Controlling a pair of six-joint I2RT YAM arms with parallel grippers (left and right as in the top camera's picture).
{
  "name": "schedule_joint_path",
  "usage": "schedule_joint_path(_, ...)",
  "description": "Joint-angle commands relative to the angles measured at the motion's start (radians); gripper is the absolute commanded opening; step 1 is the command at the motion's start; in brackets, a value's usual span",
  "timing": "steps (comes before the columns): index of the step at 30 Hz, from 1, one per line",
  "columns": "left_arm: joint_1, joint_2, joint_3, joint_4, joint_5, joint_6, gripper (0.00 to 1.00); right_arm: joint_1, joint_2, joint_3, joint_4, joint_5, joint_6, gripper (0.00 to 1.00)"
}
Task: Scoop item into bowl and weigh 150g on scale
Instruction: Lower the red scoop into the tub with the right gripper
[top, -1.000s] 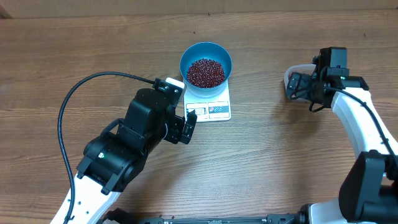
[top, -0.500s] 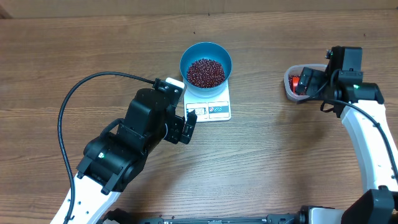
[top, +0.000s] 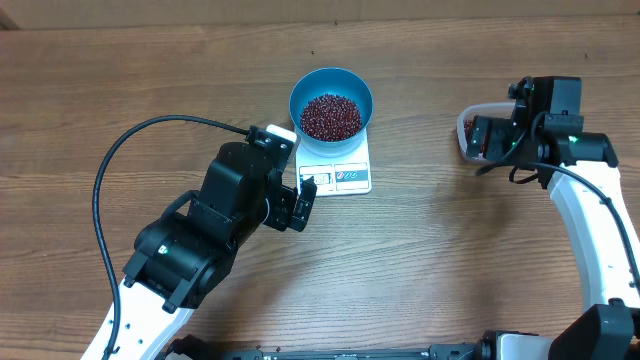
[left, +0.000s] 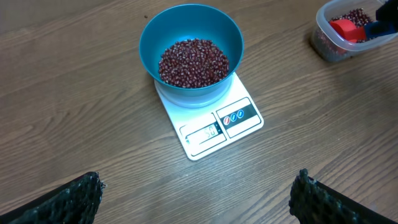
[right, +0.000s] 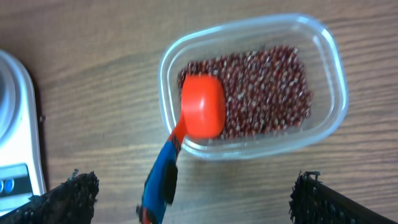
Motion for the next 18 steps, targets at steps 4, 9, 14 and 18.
schedule_joint_path(4, 0.005, 0.003, 0.013, 0.003, -0.012, -0.002, 1.00, -0.003, -0.019, 0.024, -0.054, 0.069, -0.045, 1.00)
schedule_joint_path(9, 0.005, 0.003, 0.012, 0.003, -0.012, -0.002, 1.00, -0.003, -0.019, 0.024, -0.042, 0.111, -0.029, 1.00)
schedule_joint_path(14, 0.005, 0.003, 0.012, 0.003, -0.012, -0.002, 1.00, -0.003, -0.019, 0.024, -0.023, 0.172, 0.041, 1.00)
schedule_joint_path(18, 0.005, 0.003, 0.013, 0.003, -0.012, -0.002, 1.00, -0.003, -0.019, 0.024, -0.039, 0.213, 0.044, 1.00)
